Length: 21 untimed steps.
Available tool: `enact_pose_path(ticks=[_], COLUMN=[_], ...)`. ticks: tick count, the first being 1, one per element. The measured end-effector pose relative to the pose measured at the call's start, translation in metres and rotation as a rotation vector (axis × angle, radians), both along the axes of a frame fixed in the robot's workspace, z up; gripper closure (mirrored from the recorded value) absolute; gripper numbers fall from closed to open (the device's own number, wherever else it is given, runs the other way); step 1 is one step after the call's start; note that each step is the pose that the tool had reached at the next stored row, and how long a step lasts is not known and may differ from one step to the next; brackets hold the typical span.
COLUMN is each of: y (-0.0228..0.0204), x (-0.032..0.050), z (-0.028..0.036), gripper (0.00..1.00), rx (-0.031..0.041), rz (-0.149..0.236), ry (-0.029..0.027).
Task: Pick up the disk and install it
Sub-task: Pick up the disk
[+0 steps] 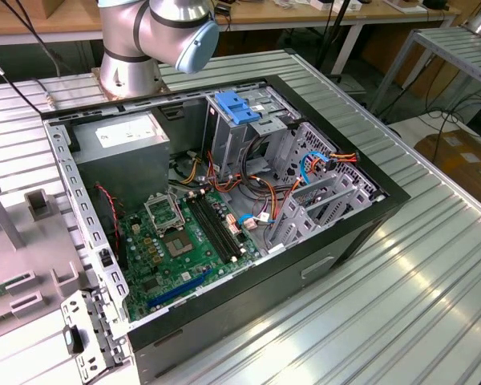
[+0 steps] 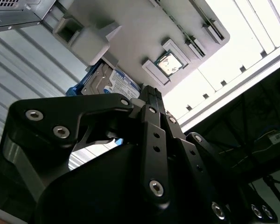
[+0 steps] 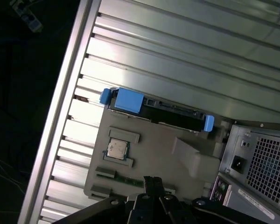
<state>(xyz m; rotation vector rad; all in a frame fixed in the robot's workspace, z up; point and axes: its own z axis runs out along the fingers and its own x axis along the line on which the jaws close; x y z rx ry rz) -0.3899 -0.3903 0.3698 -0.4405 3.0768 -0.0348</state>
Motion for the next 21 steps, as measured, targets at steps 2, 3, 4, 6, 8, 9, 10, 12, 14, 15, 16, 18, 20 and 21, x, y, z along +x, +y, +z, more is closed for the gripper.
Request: enact_pose_path(ticks=[2,3,4,6,8,9,10,12,14,15,16,18,20,21], y=[0.0000,0.0000,0.0000,0.0000,0.0000,0.0000,0.0000,0.0000,0.0000,0.0000,0.0000,0.0000,0.0000,0.0000], x=[0.0000,0.0000,0.0000,0.0000,0.0000,0.0000,0.0000,0.0000,0.0000,0.0000,0.0000,0.0000,0.0000,0.0000], z=[-0.0001,0.0000,0.0000,0.0000,0.0000,0.0000,0.0000,0.0000,0.0000,0.0000,0.0000,0.0000,0.0000,0.0000], gripper=[0.89,0.89,0.89,0.89,0.89,0.89,0.89,0.89,0.89,0.89,0.89,0.89,0.89,0.89], rx=[0.0000,0.0000,0.0000,0.0000,0.0000,0.0000,0.0000,0.0000,0.0000,0.0000,0.0000,0.0000,0.0000,0.0000], rz=[0.012,0.016,0.021,0.030,0.044,0.047,0.051,0.064,0.075,0.079,0.086,0.093,0.101,0.105], ry=[-0.0001,-0.0001,-0.0001,-0.0001,-0.0001,-0.0001,0.0000,-0.0001,0.0000,0.0000,0.0000,-0.0001,0.0000,0.0000])
